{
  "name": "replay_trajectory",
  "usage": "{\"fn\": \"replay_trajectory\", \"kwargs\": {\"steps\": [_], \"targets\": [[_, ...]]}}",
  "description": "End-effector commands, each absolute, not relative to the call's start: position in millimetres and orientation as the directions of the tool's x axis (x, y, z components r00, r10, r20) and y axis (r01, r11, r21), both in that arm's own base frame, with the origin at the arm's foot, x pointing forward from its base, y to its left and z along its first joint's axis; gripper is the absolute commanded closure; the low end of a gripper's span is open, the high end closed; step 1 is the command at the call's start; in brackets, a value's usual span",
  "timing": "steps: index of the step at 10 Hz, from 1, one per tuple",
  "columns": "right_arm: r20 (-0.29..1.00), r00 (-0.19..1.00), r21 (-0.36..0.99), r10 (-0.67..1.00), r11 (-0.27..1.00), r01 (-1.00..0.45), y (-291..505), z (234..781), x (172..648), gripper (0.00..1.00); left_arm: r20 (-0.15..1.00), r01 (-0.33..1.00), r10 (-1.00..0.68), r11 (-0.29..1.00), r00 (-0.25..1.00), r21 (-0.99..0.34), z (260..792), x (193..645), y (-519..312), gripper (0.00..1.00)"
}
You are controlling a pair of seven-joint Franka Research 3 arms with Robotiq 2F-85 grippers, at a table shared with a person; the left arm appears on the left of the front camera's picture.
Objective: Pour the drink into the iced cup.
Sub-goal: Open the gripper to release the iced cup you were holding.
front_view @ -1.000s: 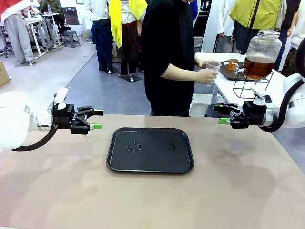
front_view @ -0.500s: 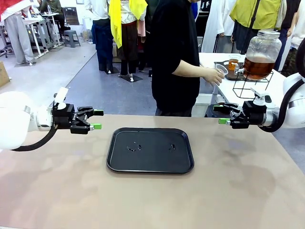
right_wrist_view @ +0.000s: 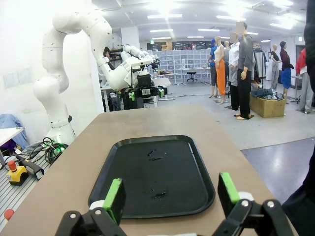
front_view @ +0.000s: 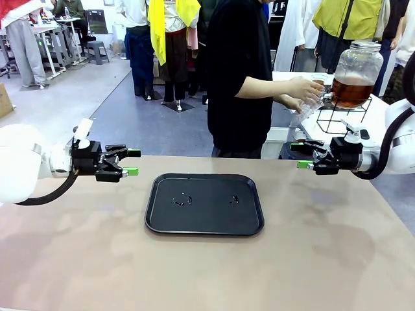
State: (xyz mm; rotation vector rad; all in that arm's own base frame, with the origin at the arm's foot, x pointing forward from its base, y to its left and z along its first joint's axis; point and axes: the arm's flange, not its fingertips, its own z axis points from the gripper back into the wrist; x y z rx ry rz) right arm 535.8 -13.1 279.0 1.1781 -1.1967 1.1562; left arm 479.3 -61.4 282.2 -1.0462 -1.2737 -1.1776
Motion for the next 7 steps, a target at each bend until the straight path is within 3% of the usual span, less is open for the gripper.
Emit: {"fn": "replay_trajectory", "kwargs": {"steps": [1,7], "targets": [[0.999,0.031,0.030,0.016,0.048,-0.998,-13.3,282.1,537.9,0.00,0.997,0.988,-0.047,0.136,-0.069,0.075,283.7,480.0,-63.1,0.00],[0.999,0.031,0.030,0.016,0.048,-0.998,-13.3,282.1,537.9,0.00,0.997,0.988,-0.047,0.136,-0.069,0.075,283.7,480.0,-63.1,0.00]]}}
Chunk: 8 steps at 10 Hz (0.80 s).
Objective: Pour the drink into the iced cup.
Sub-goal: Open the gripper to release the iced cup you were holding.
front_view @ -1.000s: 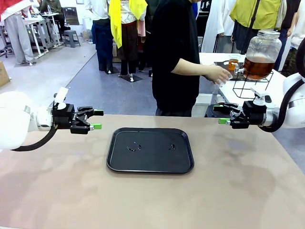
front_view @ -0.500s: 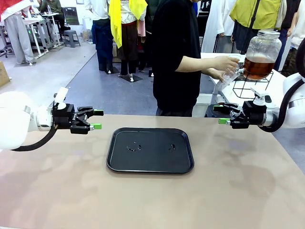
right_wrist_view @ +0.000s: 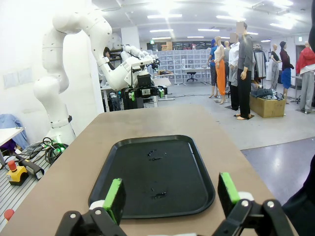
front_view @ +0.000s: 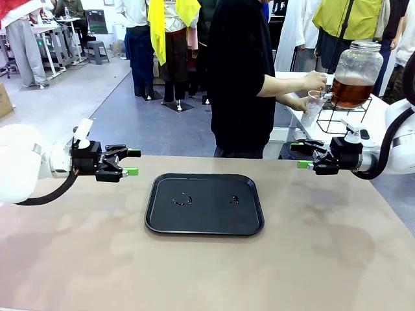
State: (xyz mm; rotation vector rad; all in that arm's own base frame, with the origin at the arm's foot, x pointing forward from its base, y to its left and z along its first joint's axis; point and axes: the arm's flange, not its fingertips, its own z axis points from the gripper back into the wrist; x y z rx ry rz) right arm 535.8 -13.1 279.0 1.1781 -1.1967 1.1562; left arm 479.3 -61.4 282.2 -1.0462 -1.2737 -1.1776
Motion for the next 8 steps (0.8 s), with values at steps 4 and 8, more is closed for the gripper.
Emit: {"fn": "replay_trajectory", "kwargs": {"steps": [4,8], "targets": [[0.999,0.031,0.030,0.016,0.048,-0.998,-13.3,282.1,537.9,0.00,0.997,0.988,-0.047,0.136,-0.069,0.075,283.7,480.0,-63.1,0.00],[0.999,0.031,0.030,0.016,0.048,-0.998,-13.3,282.1,537.9,0.00,0.997,0.988,-0.047,0.136,-0.069,0.075,283.7,480.0,-63.1,0.00]]}}
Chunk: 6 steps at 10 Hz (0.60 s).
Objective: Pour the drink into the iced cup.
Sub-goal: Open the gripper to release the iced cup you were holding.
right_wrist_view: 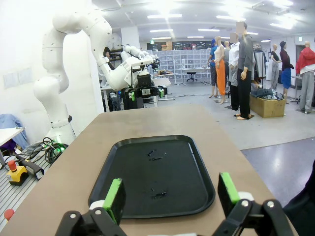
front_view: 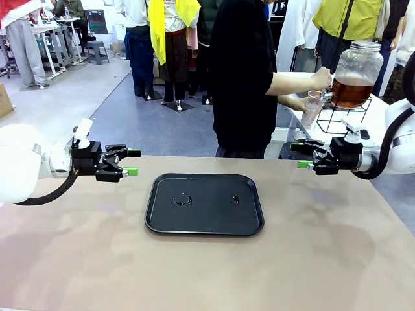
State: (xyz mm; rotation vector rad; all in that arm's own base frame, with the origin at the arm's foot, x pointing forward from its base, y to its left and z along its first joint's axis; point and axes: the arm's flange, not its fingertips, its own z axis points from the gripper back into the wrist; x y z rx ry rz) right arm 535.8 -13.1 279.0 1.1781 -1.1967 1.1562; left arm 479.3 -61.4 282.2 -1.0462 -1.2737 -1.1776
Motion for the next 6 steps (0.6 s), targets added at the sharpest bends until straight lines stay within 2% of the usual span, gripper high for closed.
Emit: {"fn": "replay_trajectory", "kwargs": {"steps": [1,6], "targets": [[0.999,0.031,0.030,0.016,0.048,-0.998,-13.3,282.1,537.9,0.00,0.997,0.988,-0.047,0.136,-0.069,0.075,283.7,480.0,-63.1,0.00],[0.999,0.031,0.030,0.016,0.048,-0.998,-13.3,282.1,537.9,0.00,0.997,0.988,-0.047,0.136,-0.069,0.075,283.7,480.0,-63.1,0.00]]}}
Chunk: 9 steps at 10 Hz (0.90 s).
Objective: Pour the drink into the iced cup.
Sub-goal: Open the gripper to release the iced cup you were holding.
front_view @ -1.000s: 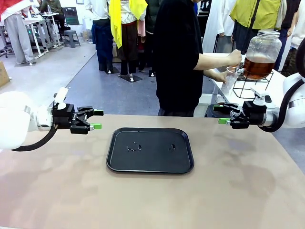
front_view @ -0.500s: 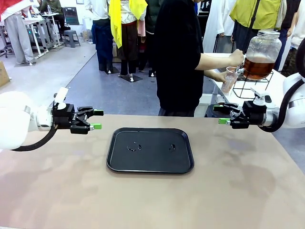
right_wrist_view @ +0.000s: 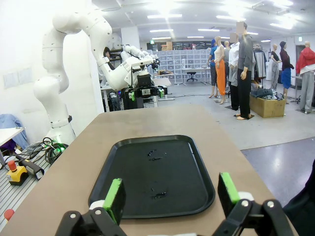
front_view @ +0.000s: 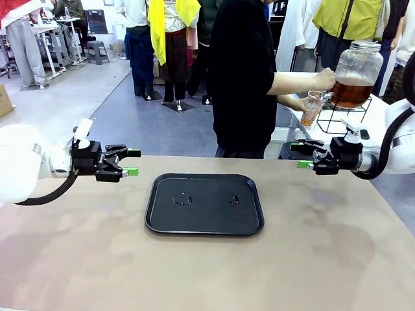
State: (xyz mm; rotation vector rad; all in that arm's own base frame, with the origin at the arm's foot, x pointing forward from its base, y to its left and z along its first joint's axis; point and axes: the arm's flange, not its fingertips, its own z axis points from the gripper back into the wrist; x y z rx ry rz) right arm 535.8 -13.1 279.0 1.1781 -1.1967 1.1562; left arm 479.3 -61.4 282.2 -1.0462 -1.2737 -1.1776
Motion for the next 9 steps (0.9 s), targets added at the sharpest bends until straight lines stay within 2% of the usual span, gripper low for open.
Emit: {"fn": "replay_trajectory", "kwargs": {"steps": [1,9], "targets": [[0.999,0.031,0.030,0.016,0.048,-0.998,-13.3,282.1,537.9,0.00,0.997,0.988,-0.047,0.136,-0.069,0.075,283.7,480.0,-63.1,0.00],[0.999,0.031,0.030,0.016,0.048,-0.998,-13.3,282.1,537.9,0.00,0.997,0.988,-0.047,0.136,-0.069,0.075,283.7,480.0,-63.1,0.00]]}}
